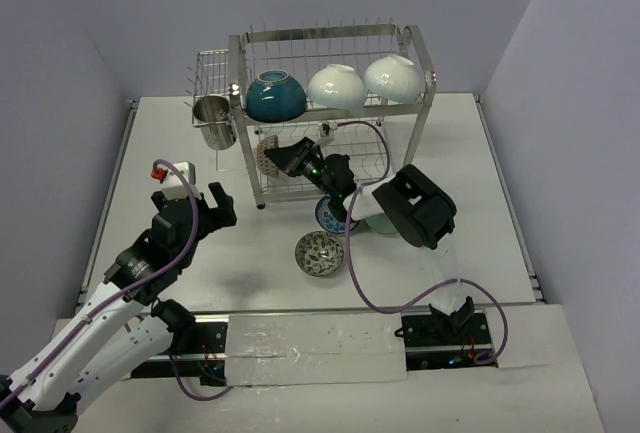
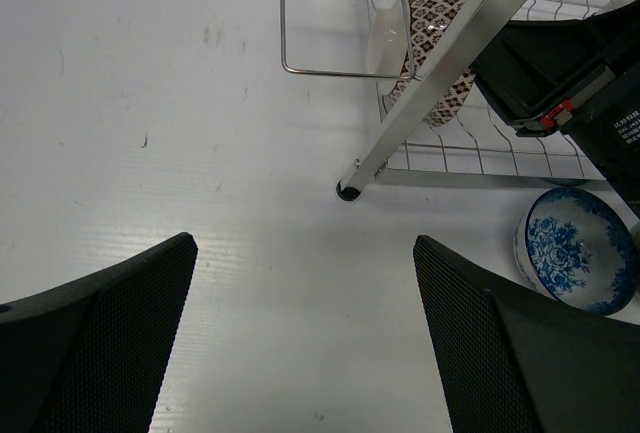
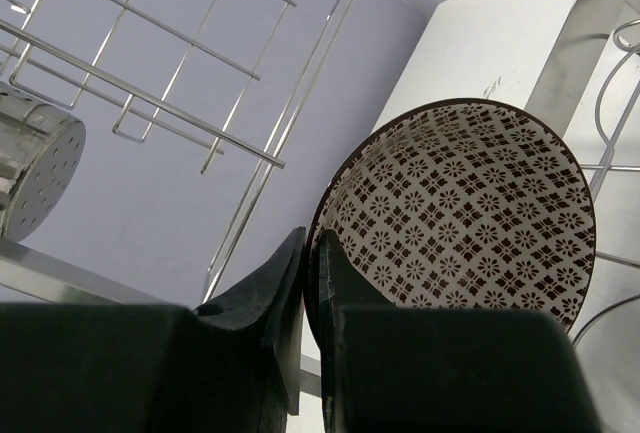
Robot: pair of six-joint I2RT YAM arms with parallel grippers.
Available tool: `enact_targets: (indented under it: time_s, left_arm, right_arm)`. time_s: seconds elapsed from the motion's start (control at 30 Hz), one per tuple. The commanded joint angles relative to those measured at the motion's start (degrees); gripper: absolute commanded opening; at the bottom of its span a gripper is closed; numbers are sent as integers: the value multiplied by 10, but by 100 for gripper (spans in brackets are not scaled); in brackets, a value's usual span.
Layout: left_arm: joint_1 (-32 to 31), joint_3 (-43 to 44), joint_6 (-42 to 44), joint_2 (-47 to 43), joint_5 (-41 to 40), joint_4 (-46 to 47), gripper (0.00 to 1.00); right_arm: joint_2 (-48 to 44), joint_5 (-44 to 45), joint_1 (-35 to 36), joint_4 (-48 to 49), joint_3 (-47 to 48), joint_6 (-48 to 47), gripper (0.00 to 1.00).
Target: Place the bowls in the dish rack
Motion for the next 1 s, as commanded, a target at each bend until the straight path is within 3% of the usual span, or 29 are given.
enact_targets:
  time_s: [0.0,0.5,0.97]
  left_arm:
    - [3,-3,8,3,8,25,95]
    - [3,-2,9,6,10,26,95]
    - [3,-2,10,4,14,27,95]
  right_arm:
    - [-3,7,12,108,33,17,0]
    - [12,10,11,163,-22,53,0]
    - [-28,-21,-6,81,-48,10,2]
